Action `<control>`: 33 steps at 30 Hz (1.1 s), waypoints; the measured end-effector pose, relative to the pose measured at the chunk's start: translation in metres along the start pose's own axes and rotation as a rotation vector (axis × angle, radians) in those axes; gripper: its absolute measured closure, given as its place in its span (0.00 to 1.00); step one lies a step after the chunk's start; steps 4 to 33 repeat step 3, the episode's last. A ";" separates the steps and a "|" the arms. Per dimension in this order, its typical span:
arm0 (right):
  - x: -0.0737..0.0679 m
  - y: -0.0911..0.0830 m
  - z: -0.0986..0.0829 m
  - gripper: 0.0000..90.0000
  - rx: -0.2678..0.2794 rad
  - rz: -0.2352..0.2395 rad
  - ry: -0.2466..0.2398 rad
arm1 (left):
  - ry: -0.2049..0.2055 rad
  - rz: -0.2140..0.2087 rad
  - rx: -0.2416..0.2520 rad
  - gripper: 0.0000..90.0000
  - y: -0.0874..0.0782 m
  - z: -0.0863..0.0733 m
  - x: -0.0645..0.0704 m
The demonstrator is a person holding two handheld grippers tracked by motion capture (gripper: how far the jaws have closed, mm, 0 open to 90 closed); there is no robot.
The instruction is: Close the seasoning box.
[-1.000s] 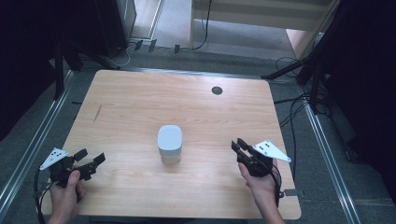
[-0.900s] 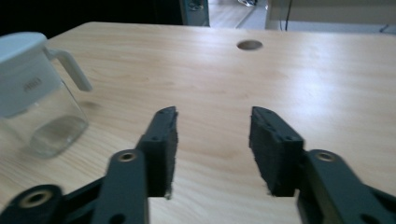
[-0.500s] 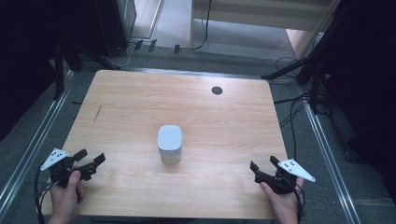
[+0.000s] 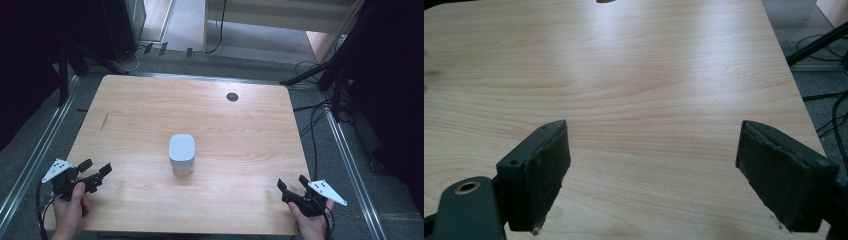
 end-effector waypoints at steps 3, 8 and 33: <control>0.003 -0.001 0.001 0.17 0.010 0.007 0.028 | 0.000 0.001 0.002 0.17 0.000 0.000 0.000; 0.003 -0.001 0.001 0.17 0.010 0.007 0.028 | 0.000 0.001 0.002 0.17 0.000 0.000 0.000; 0.003 -0.001 0.001 0.17 0.010 0.007 0.028 | 0.000 0.001 0.002 0.17 0.000 0.000 0.000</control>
Point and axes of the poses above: each handheld gripper's, and its own axes: y roughly forward along the jaws, z roughly out of its top, x roughly to its right, the point moved 7 cm from there along y, roughly forward along the jaws, and after that the axes turned 1 degree about -x, right-handed, at the moved point
